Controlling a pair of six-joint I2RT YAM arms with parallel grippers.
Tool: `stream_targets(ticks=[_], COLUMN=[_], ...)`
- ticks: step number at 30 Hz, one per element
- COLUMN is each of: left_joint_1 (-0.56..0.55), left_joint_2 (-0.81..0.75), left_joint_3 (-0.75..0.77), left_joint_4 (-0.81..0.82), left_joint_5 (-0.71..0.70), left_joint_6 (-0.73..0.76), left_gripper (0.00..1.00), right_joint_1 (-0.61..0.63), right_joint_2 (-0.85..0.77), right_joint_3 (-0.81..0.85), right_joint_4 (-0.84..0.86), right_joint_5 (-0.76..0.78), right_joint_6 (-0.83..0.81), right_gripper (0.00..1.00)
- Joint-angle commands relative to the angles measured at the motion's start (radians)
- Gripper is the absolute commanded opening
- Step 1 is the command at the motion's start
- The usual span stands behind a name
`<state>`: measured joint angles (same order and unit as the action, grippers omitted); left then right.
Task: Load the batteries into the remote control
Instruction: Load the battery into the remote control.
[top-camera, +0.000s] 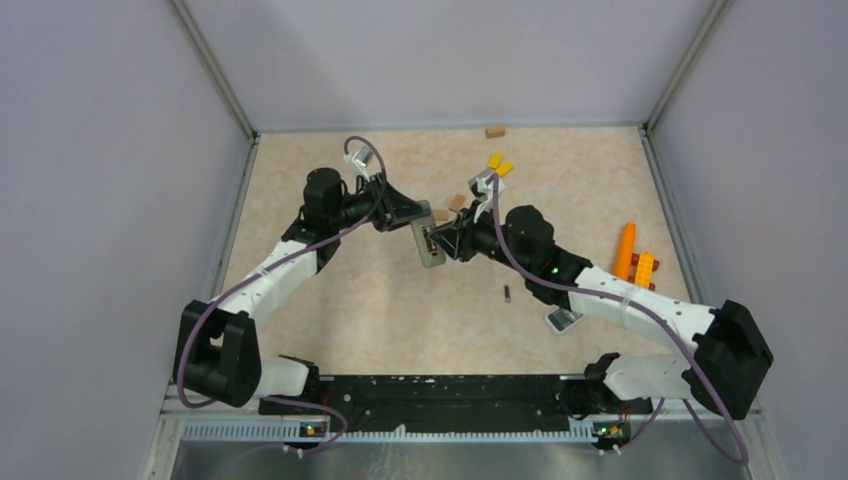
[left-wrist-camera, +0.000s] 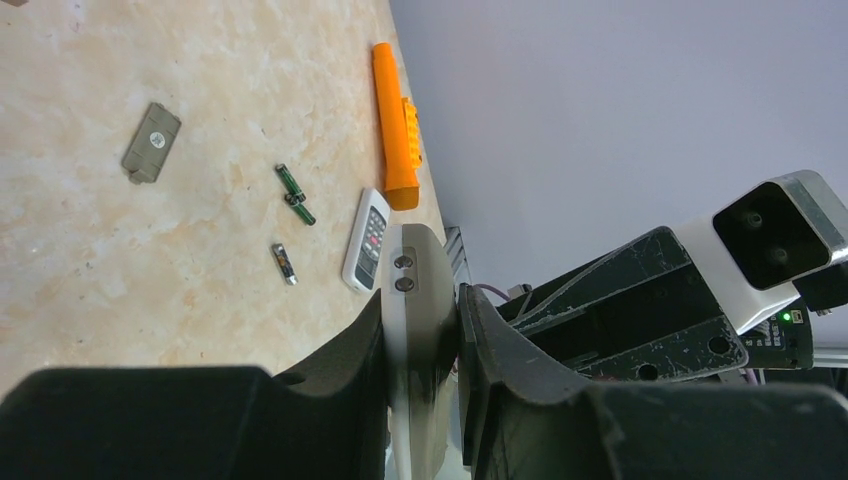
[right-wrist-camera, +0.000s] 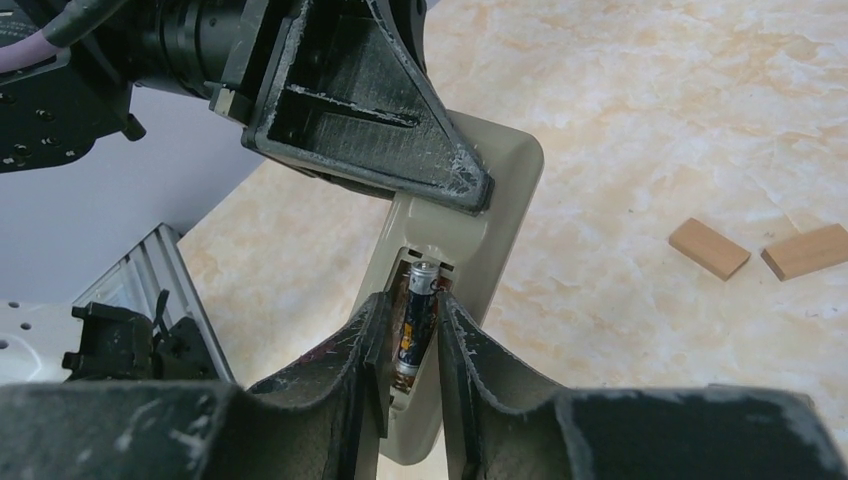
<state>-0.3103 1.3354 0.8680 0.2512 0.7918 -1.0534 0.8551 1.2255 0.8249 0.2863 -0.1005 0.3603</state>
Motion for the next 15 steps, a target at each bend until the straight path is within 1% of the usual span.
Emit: stream_targets(ticks=[1, 2, 4, 5, 6, 7, 9, 11, 12, 13, 15], left_joint_1=[0.009, 0.01, 0.014, 0.015, 0.016, 0.016, 0.017, 0.018, 0.019, 0.019, 0.019], left_joint_2=[-0.004, -0.004, -0.004, -0.004, -0.003, -0.004, -0.002, 0.001, 0.002, 0.002, 0.0], left_joint_3=[0.055, 0.057, 0.061, 0.061, 0.063, 0.063, 0.06, 0.059, 0.057, 0.056, 0.056], left_joint_4=[0.002, -0.005, -0.023, -0.029, -0.035, -0.039, -0.04, -0.042, -0.036, -0.028, -0.02], left_joint_5=[-0.005, -0.008, -0.016, -0.022, -0.027, -0.031, -0.035, -0.045, -0.046, -0.048, -0.062], left_joint_6=[0.032, 0.043, 0.059, 0.068, 0.075, 0.082, 0.097, 0.114, 0.121, 0.129, 0.141], left_gripper=[0.0, 0.0, 0.0, 0.0, 0.0, 0.0, 0.0, 0.0, 0.0, 0.0, 0.0], right_joint_1=[0.011, 0.01, 0.01, 0.01, 0.01, 0.01, 0.01, 0.008, 0.005, -0.002, -0.005], right_joint_2=[-0.049, -0.054, -0.066, -0.07, -0.072, -0.065, -0.032, 0.006, 0.023, 0.032, 0.026], right_joint_3=[0.059, 0.063, 0.072, 0.077, 0.088, 0.11, 0.192, 0.271, 0.298, 0.306, 0.283], right_joint_4=[-0.013, -0.019, -0.036, -0.048, -0.075, -0.116, -0.239, -0.395, -0.447, -0.46, -0.433], right_joint_5=[-0.023, -0.024, -0.014, -0.002, 0.014, 0.031, 0.085, 0.165, 0.179, 0.155, 0.125], right_joint_6=[0.011, 0.018, 0.044, 0.064, 0.085, 0.11, 0.173, 0.31, 0.365, 0.411, 0.512], right_gripper=[0.26, 0.27, 0.35, 0.41, 0.5, 0.58, 0.7, 0.8, 0.84, 0.86, 0.88])
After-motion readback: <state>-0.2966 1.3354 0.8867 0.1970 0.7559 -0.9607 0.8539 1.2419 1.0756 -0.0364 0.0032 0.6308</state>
